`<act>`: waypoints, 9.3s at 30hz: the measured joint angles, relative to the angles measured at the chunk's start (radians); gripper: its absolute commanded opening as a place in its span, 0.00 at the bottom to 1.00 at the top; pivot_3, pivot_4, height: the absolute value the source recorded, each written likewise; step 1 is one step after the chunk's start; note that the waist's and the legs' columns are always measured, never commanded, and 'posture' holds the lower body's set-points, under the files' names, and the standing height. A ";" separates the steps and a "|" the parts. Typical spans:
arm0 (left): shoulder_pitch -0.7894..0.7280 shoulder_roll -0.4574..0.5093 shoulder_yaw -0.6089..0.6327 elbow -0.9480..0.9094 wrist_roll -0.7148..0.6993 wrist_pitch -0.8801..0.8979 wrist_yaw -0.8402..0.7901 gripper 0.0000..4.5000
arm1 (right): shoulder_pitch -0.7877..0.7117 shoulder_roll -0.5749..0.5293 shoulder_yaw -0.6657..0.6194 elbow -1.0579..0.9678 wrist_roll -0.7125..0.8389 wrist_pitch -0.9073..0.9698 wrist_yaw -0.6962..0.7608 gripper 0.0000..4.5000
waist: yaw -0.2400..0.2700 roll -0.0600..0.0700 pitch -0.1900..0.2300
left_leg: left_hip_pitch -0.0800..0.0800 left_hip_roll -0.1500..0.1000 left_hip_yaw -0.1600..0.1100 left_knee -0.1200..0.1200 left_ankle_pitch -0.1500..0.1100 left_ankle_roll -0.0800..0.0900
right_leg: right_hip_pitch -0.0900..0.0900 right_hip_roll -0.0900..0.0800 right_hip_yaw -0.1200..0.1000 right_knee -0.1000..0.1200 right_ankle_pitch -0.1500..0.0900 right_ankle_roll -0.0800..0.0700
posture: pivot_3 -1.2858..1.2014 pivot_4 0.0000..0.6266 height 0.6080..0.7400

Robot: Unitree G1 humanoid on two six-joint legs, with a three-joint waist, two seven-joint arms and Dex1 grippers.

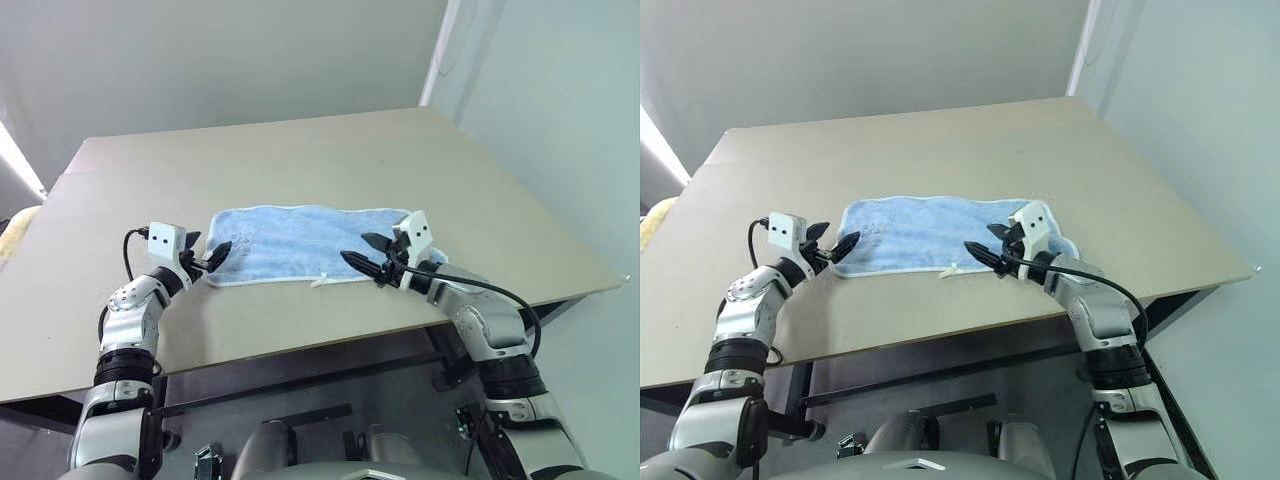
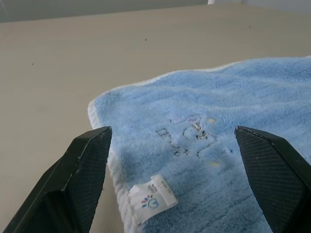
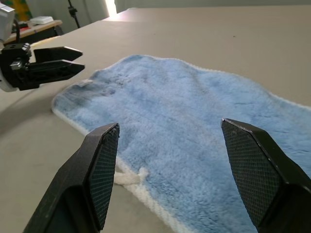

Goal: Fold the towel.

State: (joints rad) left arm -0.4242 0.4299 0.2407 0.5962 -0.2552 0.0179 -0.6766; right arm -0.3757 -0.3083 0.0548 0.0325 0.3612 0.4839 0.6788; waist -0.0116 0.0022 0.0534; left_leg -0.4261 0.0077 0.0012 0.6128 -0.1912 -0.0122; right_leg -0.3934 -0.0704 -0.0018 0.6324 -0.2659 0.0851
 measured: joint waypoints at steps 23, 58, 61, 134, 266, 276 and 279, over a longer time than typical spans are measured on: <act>0.059 0.048 -0.063 -0.085 -0.030 0.108 -0.107 0.95 | 0.053 -0.033 -0.049 -0.057 0.042 0.126 -0.033 0.78 | -0.002 0.000 0.000 | 0.001 0.005 0.000 0.001 -0.001 -0.003 | -0.001 0.004 0.001 0.000 0.002 -0.003 | 0.52 0.00 1.00; -0.056 0.197 -0.233 0.198 0.132 -0.078 -0.427 0.53 | -0.004 -0.090 -0.110 0.034 0.033 0.251 -0.117 0.79 | -0.001 0.002 -0.002 | 0.001 0.008 0.024 0.000 -0.002 -0.002 | -0.006 -0.012 -0.001 0.000 0.002 -0.004 | 0.52 0.00 1.00; -0.070 0.197 -0.244 0.217 0.140 -0.095 -0.427 0.31 | -0.004 -0.090 -0.110 0.043 0.033 0.251 -0.124 0.79 | -0.001 0.002 -0.002 | 0.002 0.009 0.024 0.000 -0.002 -0.002 | -0.006 -0.011 -0.002 0.000 0.002 -0.004 | 0.52 0.00 1.00; 0.071 0.297 -0.183 0.001 0.046 0.118 -0.451 0.00 | 0.047 -0.298 -0.138 0.107 -0.073 0.208 0.000 0.58 | -0.004 -0.011 -0.010 | -0.001 0.010 0.031 -0.001 -0.002 0.000 | -0.012 -0.016 -0.004 0.000 0.002 -0.002 | 0.52 0.00 1.00; -0.322 0.299 -0.209 0.418 0.070 0.247 -0.581 0.00 | -0.280 -0.261 -0.374 0.408 0.188 0.698 -0.236 0.01 | -0.033 -0.011 -0.008 | 0.000 0.038 0.073 0.005 -0.005 0.005 | -0.018 -0.017 -0.030 -0.010 0.027 0.000 | 0.52 0.00 1.00; -0.425 0.246 -0.151 0.574 0.071 0.208 -0.438 0.48 | -0.395 -0.207 -0.344 0.552 0.150 0.612 -0.218 0.69 | -0.033 -0.011 -0.008 | 0.000 0.039 0.072 0.014 -0.005 0.005 | -0.018 -0.017 -0.030 -0.002 0.027 0.000 | 0.52 0.00 1.00; -0.442 0.235 -0.128 0.601 0.069 0.199 -0.402 0.71 | -0.416 -0.189 -0.342 0.581 0.140 0.570 -0.217 0.93 | -0.034 -0.011 -0.008 | 0.000 0.039 0.073 0.015 -0.005 0.005 | -0.018 -0.017 -0.030 -0.002 0.027 0.000 | 0.52 0.00 1.00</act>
State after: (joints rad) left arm -0.8657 0.6648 0.1130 1.1971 -0.1862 0.2168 -1.0789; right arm -0.7922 -0.4978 -0.2871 0.6134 0.5013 1.0539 0.4617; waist -0.0455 -0.0090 0.0459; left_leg -0.4261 0.0471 0.0739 0.6277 -0.1960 -0.0073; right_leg -0.4114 -0.0871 -0.0314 0.6307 -0.2384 0.0850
